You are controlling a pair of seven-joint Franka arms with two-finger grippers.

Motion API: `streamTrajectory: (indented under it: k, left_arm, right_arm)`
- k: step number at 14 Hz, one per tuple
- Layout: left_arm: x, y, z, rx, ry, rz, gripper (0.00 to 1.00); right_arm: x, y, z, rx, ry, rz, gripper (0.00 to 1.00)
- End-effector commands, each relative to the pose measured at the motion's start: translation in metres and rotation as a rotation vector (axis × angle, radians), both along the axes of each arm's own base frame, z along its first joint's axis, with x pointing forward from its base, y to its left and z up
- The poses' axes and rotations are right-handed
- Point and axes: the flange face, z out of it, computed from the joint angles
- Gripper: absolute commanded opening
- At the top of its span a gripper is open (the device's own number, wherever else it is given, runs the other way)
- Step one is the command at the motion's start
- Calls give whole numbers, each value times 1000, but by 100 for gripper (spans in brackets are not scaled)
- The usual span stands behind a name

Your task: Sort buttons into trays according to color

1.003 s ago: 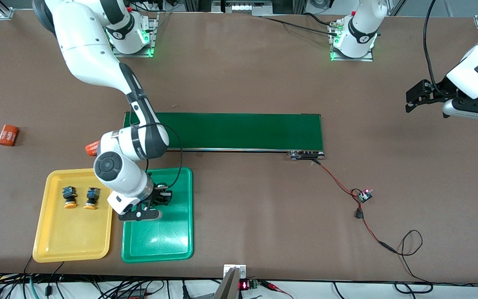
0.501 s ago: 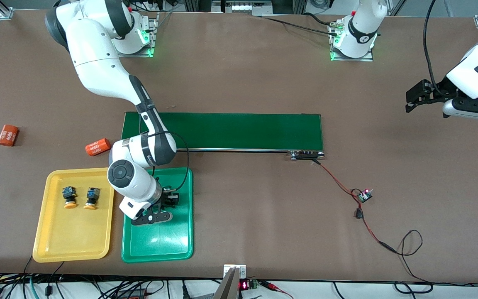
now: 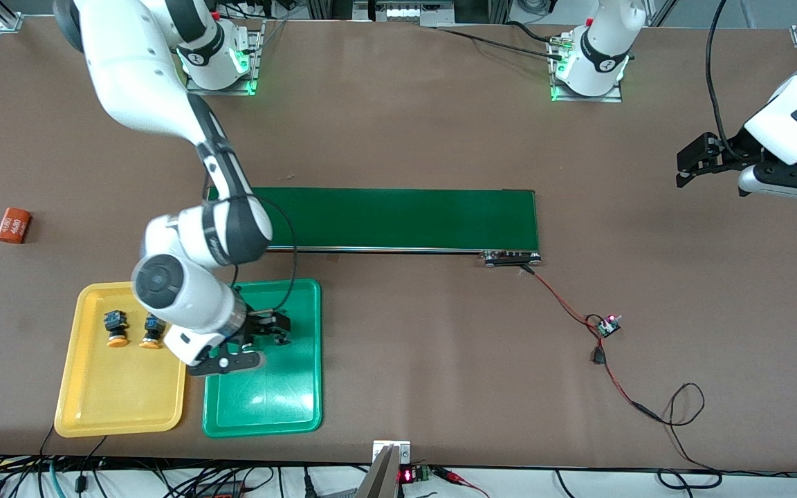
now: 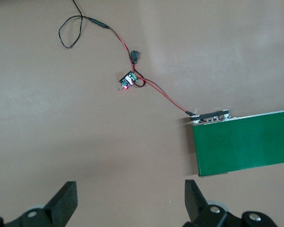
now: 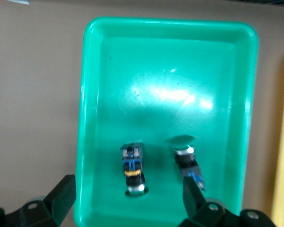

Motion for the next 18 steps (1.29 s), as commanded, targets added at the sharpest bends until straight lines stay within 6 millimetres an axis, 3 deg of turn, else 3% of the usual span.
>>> streamTrajectory:
  k: [1, 4, 8, 10, 12, 14, 16, 18]
  left_arm:
    - [0, 2, 5, -17, 4, -15, 100]
    - [0, 1, 6, -17, 2, -16, 100]
    - [0, 2, 5, -17, 4, -15, 100]
    - [0, 1, 5, -17, 4, -16, 100]
    - [0, 2, 5, -17, 5, -16, 100]
    - [0, 2, 5, -17, 4, -16, 100]
    - [0, 2, 5, -17, 4, -15, 100]
    - [0, 2, 5, -17, 4, -15, 100]
  right_arm:
    - [-8, -30, 52, -25, 25, -49, 100]
    - [-23, -50, 109, -36, 54, -70, 100]
    - [-42, -86, 163, -65, 90, -111, 100]
    - [-45, -124, 182, -76, 75, -153, 100]
    - [-61, -192, 193, -48, 94, -226, 100]
    - [-76, -249, 204, -19, 97, -176, 100]
    - [-95, -276, 219, 4, 98, -187, 100]
    - [-123, -272, 240, -51, 88, -166, 100]
